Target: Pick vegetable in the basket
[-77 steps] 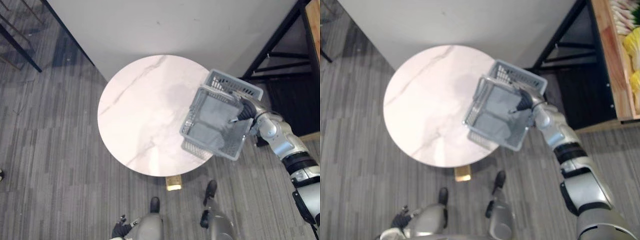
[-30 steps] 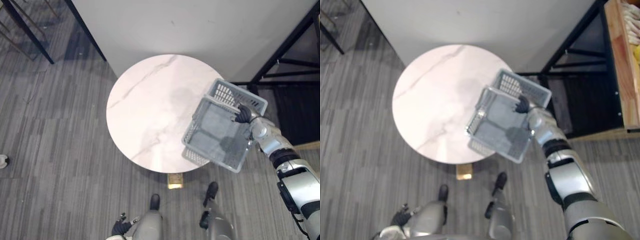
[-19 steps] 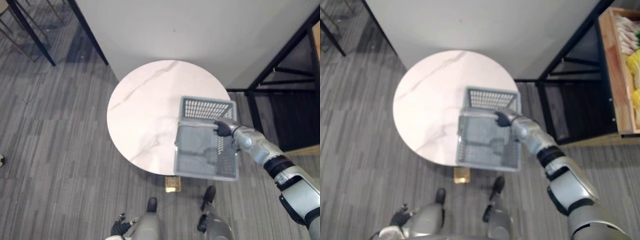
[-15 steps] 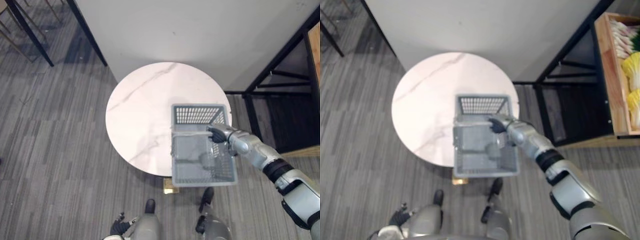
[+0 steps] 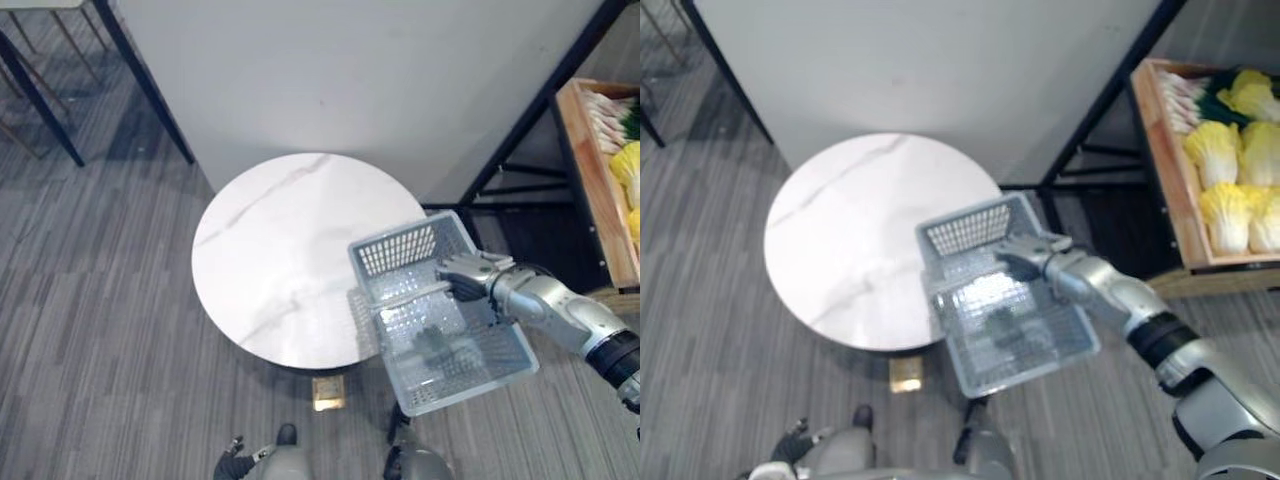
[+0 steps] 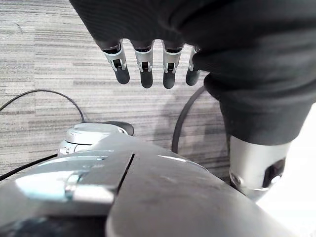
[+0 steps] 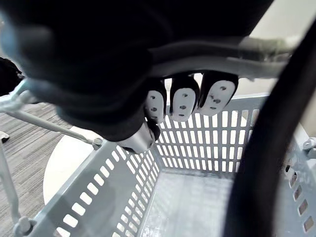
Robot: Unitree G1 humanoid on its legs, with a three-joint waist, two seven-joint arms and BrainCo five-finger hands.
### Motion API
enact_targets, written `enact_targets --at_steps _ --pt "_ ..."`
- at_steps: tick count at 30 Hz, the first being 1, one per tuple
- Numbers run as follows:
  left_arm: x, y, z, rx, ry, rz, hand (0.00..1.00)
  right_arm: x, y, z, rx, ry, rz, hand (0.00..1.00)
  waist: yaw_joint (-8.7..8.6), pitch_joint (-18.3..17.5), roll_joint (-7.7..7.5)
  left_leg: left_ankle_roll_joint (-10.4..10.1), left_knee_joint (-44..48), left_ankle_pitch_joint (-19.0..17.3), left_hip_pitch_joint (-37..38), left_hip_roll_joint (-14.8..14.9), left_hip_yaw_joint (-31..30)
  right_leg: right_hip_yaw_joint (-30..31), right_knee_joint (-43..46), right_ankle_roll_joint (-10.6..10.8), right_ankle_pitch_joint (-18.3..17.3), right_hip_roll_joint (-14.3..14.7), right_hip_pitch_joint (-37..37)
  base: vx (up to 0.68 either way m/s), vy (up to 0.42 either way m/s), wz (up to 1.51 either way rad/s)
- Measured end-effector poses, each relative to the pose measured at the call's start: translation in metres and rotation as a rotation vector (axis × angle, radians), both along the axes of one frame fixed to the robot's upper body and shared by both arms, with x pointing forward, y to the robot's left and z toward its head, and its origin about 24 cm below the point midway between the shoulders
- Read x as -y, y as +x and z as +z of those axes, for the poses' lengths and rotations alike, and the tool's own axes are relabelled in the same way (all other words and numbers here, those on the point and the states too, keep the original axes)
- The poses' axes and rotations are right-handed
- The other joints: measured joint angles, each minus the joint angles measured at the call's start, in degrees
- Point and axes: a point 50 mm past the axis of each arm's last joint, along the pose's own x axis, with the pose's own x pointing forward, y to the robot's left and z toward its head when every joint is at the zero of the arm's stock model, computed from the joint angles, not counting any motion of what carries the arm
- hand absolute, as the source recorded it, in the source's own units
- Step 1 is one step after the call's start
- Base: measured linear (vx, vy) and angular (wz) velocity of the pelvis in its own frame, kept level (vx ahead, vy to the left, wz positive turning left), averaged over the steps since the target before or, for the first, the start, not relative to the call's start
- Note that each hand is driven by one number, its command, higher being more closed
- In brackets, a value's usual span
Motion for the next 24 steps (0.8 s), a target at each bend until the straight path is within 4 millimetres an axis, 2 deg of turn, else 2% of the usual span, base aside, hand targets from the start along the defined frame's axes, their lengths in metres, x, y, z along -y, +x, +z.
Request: enact_targets --at_steps 6,10,12,14,18,19,20,21,22,23,24 --pt "0.004 -0.010 -0.003 -0.024 -0.026 0.013 0.00 0.013 -0.011 -0.008 -0.023 0.003 -0.017 1.00 -0.03 -2.3 1.00 -0.6 -0.3 0.0 1.0 1.6 0.2 0.0 0.0 -0.6 0.1 1.6 0.3 0.06 -0.030 -0.04" --pt "0.004 -0.017 -0.004 -0.033 -0.040 0.033 0.00 0.019 -0.015 -0.013 -0.038 0.013 -0.042 1.00 0.03 -2.4 1.21 -0.8 -0.7 -0.3 3.6 1.8 1.0 0.2 0.0 -0.6 0.0 1.9 2.4 0.05 0.002 -0.07" --pt "0.003 -0.019 -0.004 -0.030 -0.041 0.045 0.00 0.022 -0.018 -0.016 -0.045 0.022 -0.057 1.00 0.15 -2.6 1.71 -0.6 5.0 -3.9 2.1 2.7 1.5 1.0 0.1 -0.7 -0.2 2.7 3.5 0.00 0.029 -0.21" --pt "0.007 -0.019 -0.005 -0.035 -0.056 0.049 0.00 0.029 -0.022 -0.019 -0.046 0.043 -0.085 1.00 -0.03 -2.6 3.14 0.0 13.6 -8.9 -0.4 4.3 1.6 1.7 0.7 -0.7 -0.2 4.0 4.2 -0.06 0.065 -0.25" --pt "0.009 -0.020 -0.006 -0.038 -0.062 0.046 0.00 0.037 -0.032 -0.023 -0.051 0.074 -0.121 1.00 -0.95 -2.4 4.09 1.6 19.1 -12.3 -1.3 3.9 4.3 5.4 4.4 -0.4 0.1 3.3 2.0 -0.10 0.147 -0.40" --pt "0.008 -0.018 -0.005 -0.034 -0.056 0.039 0.00 0.034 -0.032 -0.019 -0.033 0.082 -0.110 1.00 -1.33 -2.5 3.86 2.9 21.8 -13.8 -2.6 3.5 6.6 7.4 5.6 0.0 1.4 3.1 -0.4 -0.20 0.186 -1.16" --pt "0.006 -0.014 -0.004 -0.024 -0.045 0.018 0.00 0.027 -0.031 -0.012 0.000 0.098 -0.081 1.00 -1.21 -2.4 3.50 5.0 22.9 -14.3 -4.4 3.2 9.7 9.4 5.5 -1.9 6.3 3.6 -4.4 -0.22 0.190 -1.46" --pt "0.005 -0.013 -0.003 -0.026 -0.040 0.010 0.00 0.023 -0.031 -0.009 0.012 0.106 -0.066 1.00 -0.74 -2.5 3.55 5.8 22.3 -13.9 -4.9 3.8 12.6 9.6 2.0 -3.9 13.2 4.4 -5.5 -0.24 0.137 -1.80" --pt "0.008 -0.013 -0.004 -0.034 -0.046 0.001 0.00 0.017 -0.031 -0.007 0.020 0.106 -0.038 1.00 -0.32 -2.0 4.63 5.9 19.8 -11.5 -4.7 5.8 17.5 1.7 13.8 -10.7 3.7 4.0 -10.0 -0.21 0.113 -1.57" --pt "0.011 -0.016 -0.006 -0.046 -0.049 -0.014 0.00 0.017 -0.032 -0.013 -0.004 0.097 -0.037 1.00 -0.95 -1.9 5.20 6.2 16.4 -9.4 -2.1 5.2 20.1 -6.8 30.2 -13.2 -8.8 1.1 -11.5 -0.15 0.144 -1.44" --pt "0.011 -0.019 -0.006 -0.053 -0.050 -0.021 0.00 0.016 -0.033 -0.017 -0.021 0.089 -0.035 1.00 -0.98 -1.9 5.31 6.5 16.0 -8.8 -0.5 4.9 22.1 -10.7 38.0 -13.6 -12.9 -0.9 -10.8 -0.09 0.171 -0.97"
